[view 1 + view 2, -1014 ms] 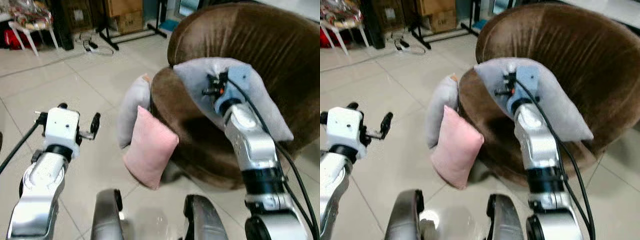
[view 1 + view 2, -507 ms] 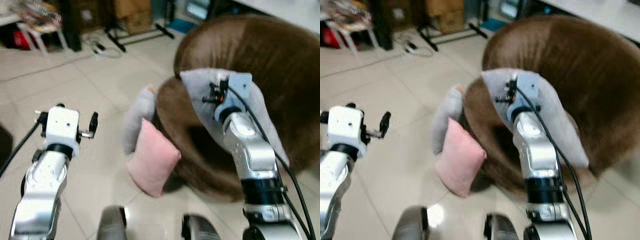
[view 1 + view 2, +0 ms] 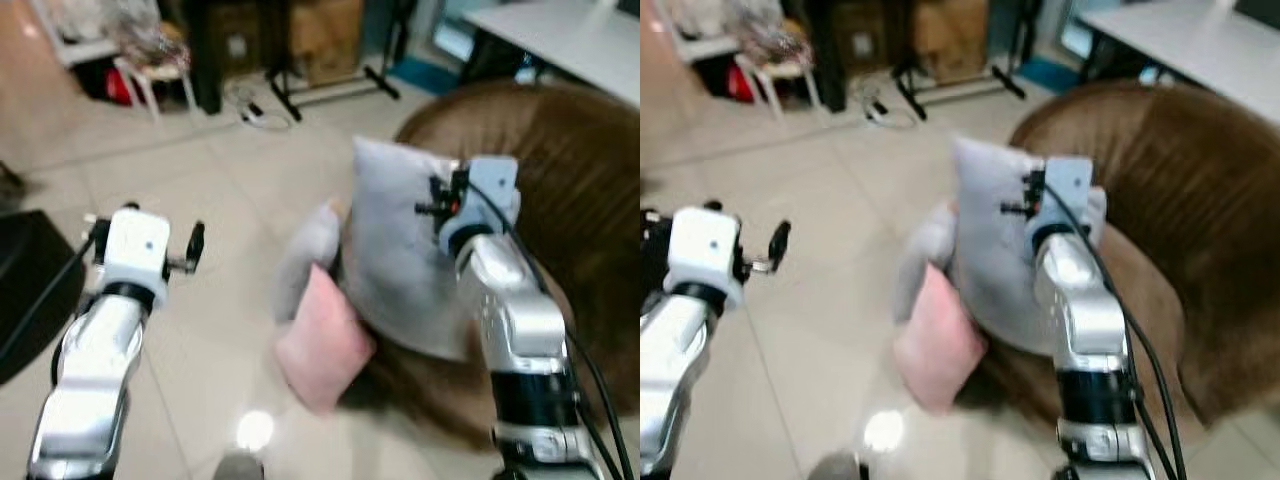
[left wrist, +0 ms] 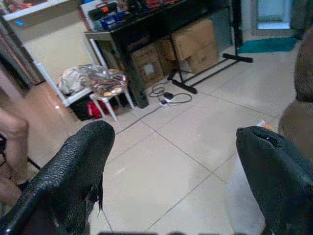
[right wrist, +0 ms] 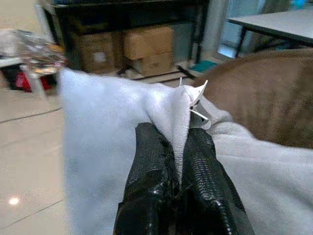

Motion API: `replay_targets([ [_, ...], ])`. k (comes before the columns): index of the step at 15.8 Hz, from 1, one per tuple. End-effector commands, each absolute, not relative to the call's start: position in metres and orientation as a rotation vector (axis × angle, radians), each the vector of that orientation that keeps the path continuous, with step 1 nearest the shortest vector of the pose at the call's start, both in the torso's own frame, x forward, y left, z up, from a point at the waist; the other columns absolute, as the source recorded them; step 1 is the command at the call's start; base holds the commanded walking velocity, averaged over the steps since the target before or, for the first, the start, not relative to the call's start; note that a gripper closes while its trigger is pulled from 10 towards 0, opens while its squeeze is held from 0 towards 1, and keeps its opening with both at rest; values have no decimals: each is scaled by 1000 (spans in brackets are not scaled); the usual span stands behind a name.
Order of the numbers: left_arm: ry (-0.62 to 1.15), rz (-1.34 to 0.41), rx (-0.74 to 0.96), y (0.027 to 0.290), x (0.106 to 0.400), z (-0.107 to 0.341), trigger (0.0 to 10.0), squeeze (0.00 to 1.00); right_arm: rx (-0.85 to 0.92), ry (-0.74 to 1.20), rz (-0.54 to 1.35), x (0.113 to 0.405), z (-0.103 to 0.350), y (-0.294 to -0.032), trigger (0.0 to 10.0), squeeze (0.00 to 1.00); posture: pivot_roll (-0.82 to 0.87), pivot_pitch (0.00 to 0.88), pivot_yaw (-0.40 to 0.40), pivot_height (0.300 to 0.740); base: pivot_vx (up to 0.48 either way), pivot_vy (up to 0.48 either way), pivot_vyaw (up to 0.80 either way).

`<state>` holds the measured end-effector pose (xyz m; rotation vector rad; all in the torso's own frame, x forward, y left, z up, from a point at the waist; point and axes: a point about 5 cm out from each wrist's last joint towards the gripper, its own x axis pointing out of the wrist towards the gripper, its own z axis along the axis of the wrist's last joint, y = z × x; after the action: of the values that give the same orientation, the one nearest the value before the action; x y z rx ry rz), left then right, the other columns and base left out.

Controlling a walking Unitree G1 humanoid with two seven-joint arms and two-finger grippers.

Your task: Move the pillow to the sofa from floor

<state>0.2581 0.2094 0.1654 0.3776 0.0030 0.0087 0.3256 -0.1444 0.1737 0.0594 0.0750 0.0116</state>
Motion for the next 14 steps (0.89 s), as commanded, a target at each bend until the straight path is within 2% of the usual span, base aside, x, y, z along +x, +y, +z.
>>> replay_targets([
  [1,18,4,381,207,258,161,10000,0,56,39,-1,324,183,-150,10000,0,9,0,-74,740,0,0,0],
  [8,-28,22,356,210,256,169,10000,0,108,-16,24,324,194,-143,10000,0,22,0,-88,740,0,0,0],
  [14,-62,16,357,214,258,177,10000,0,141,-38,31,324,197,-139,10000,0,35,0,-71,740,0,0,-769],
])
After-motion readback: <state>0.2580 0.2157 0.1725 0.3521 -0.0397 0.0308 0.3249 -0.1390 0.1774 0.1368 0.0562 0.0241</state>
